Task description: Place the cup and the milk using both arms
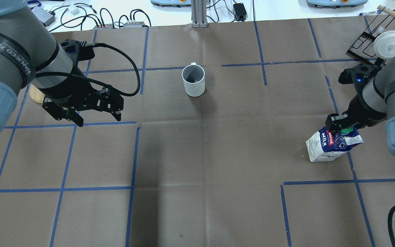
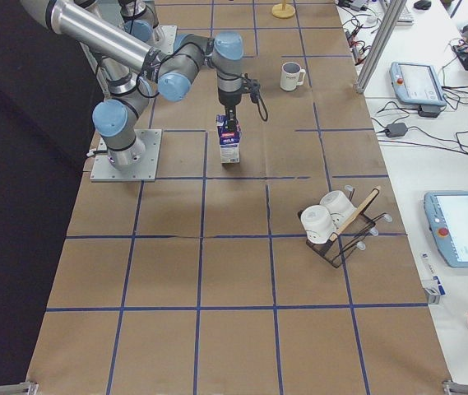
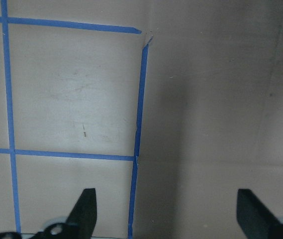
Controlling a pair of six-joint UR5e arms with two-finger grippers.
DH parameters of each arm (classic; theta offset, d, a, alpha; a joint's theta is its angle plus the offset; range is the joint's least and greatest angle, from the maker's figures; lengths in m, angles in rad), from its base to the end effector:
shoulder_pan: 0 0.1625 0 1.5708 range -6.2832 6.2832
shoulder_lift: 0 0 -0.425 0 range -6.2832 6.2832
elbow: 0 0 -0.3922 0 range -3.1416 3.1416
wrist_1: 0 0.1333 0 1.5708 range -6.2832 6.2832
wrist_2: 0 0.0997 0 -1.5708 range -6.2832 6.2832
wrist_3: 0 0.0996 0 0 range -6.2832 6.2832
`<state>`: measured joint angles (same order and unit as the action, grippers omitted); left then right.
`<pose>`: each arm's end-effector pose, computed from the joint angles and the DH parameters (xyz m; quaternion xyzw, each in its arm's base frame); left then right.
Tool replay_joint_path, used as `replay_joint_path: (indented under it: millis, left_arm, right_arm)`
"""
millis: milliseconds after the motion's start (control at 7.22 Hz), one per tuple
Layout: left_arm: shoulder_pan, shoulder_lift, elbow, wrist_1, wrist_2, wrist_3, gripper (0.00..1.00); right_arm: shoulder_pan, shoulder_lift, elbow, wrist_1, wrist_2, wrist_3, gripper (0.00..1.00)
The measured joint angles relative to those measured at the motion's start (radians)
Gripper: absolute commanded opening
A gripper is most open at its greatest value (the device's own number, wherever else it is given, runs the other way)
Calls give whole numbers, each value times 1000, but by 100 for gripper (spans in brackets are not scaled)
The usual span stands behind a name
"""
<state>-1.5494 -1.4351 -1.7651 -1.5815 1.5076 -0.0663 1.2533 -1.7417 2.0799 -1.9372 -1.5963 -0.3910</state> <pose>-0.1304 -0.4295 0.4546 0.0449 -0.9979 -0.0353 0.0308 -0.0007 -0.4210 0.3545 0.0366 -0.9992 0.0088 0.0169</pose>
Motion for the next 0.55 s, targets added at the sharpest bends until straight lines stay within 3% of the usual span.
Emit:
replay_joint_path:
  millis: [277, 554]
  left_arm:
    - [0, -4, 0, 0, -1, -1, 100]
    - [0, -5, 0, 0, -1, -1, 100]
  right_arm:
    - [9, 17, -120, 120, 14, 47, 54]
    - [75, 118, -269, 182, 28, 116, 54]
